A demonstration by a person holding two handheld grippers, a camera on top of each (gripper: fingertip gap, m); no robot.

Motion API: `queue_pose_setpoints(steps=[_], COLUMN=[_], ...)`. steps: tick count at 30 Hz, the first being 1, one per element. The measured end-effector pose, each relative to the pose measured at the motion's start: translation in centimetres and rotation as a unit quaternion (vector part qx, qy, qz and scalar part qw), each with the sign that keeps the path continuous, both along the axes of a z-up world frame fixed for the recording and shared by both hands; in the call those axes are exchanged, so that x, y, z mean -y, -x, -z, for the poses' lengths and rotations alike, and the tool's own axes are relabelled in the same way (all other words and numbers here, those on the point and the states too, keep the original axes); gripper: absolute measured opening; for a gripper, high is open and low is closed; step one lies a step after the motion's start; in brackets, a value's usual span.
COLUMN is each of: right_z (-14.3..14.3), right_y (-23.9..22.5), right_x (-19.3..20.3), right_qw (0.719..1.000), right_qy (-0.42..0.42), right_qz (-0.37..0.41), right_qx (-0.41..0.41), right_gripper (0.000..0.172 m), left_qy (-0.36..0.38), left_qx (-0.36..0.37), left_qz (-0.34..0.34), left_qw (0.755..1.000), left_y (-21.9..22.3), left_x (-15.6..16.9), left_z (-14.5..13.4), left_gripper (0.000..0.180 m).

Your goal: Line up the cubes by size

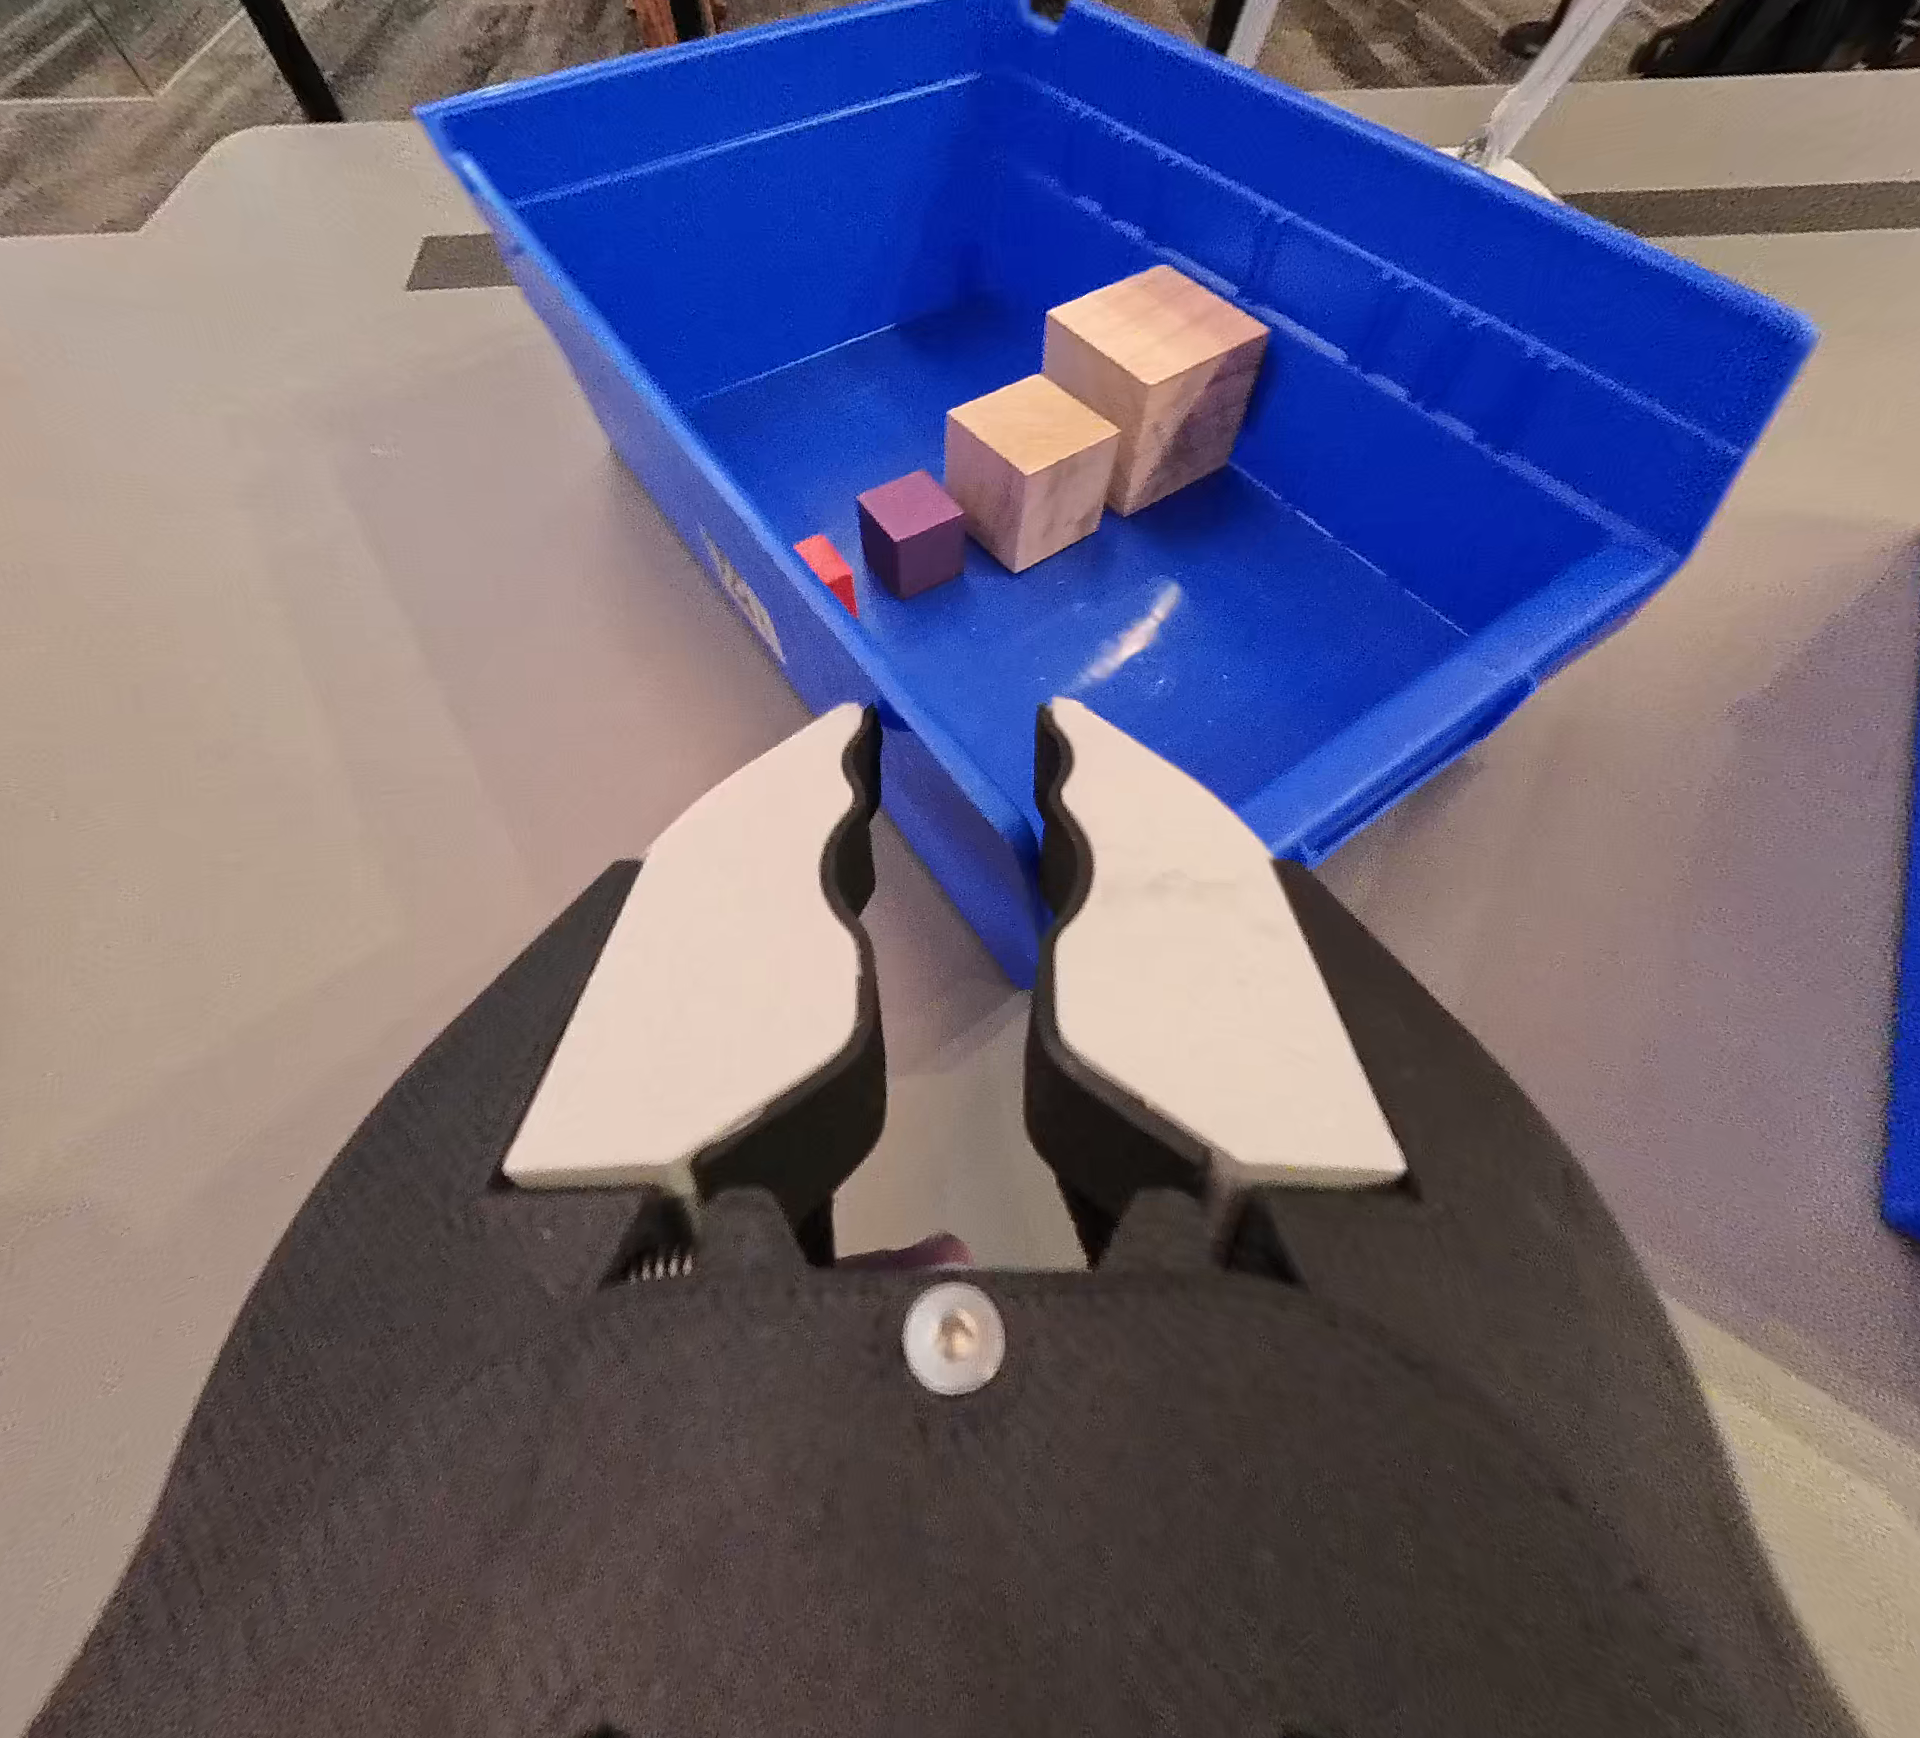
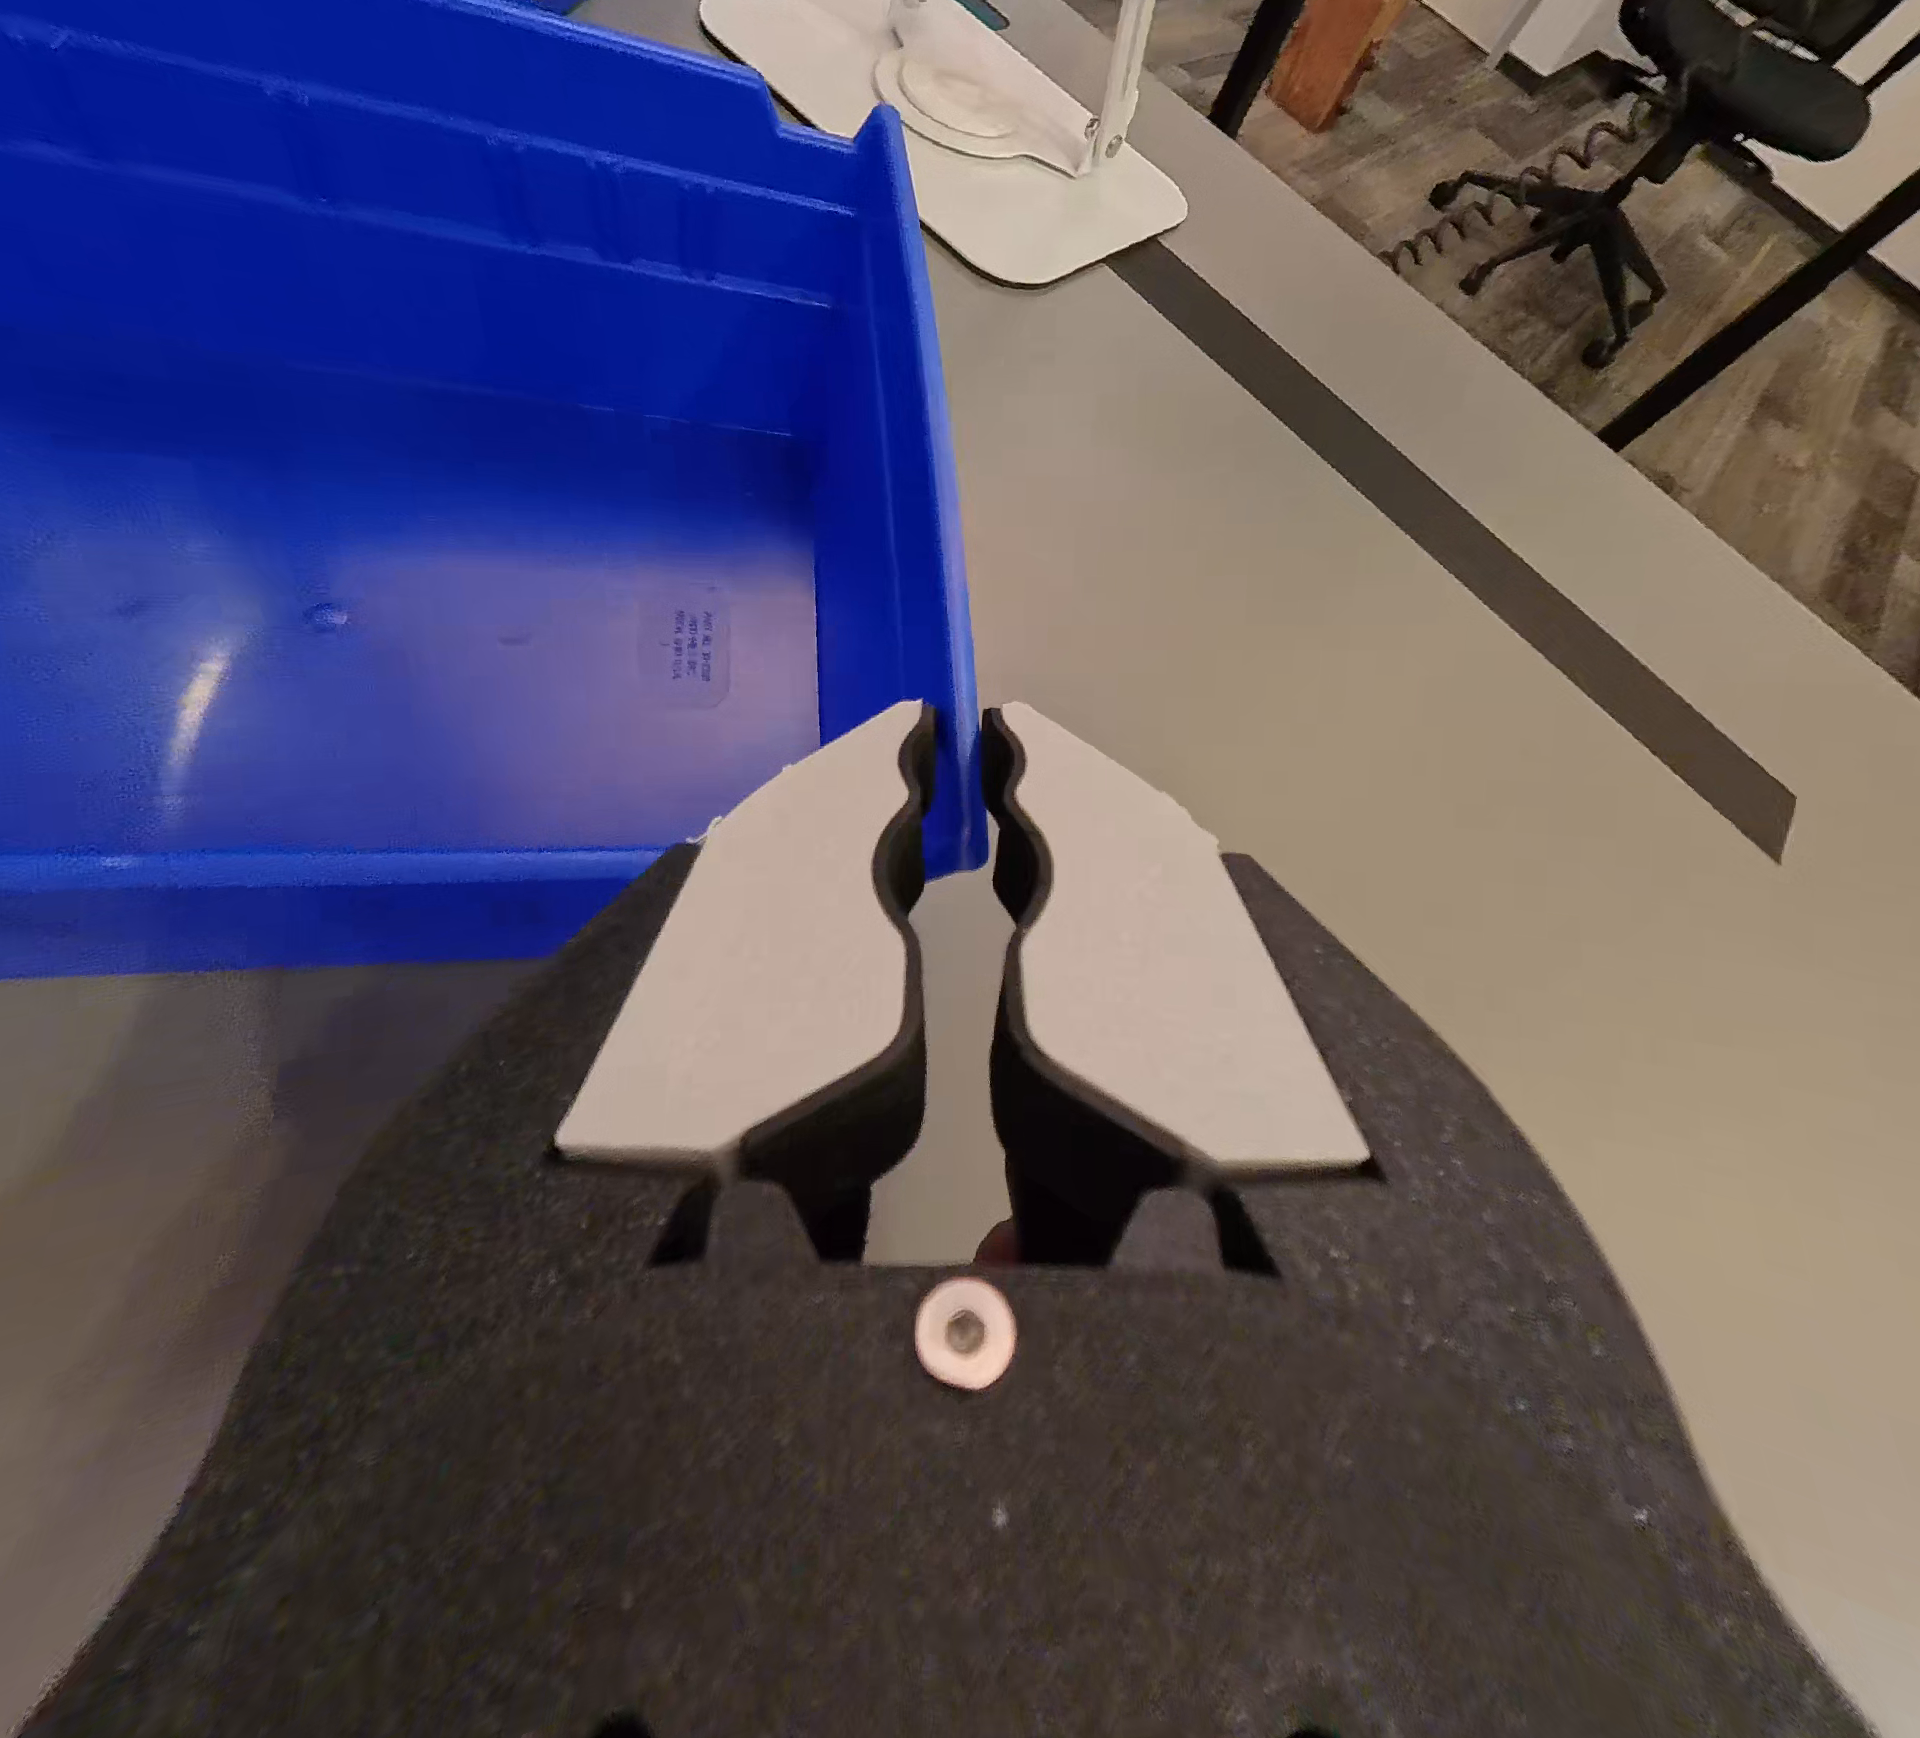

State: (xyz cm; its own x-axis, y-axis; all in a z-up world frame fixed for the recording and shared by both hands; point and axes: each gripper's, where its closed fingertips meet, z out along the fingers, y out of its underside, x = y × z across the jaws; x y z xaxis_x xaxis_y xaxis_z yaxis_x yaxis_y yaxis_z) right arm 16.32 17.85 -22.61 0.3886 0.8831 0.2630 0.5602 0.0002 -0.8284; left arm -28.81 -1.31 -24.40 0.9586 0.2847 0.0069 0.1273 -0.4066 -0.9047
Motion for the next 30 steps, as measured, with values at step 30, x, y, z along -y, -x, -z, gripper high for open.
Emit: queue_pose_setpoints(steps=[30], right_z=[-1.9], right_y=[0.8], right_x=[-13.7], right_qw=[0.998], right_qy=[-0.019], right_qz=[-0.034], right_qx=[0.052], right_gripper=[0.04], left_qy=[0.019], left_qx=[0.017], left_qz=[-0.087], left_qw=[0.996], left_y=[13.2], left_x=[1.6], left_z=[0.3], left_gripper=[0.002])
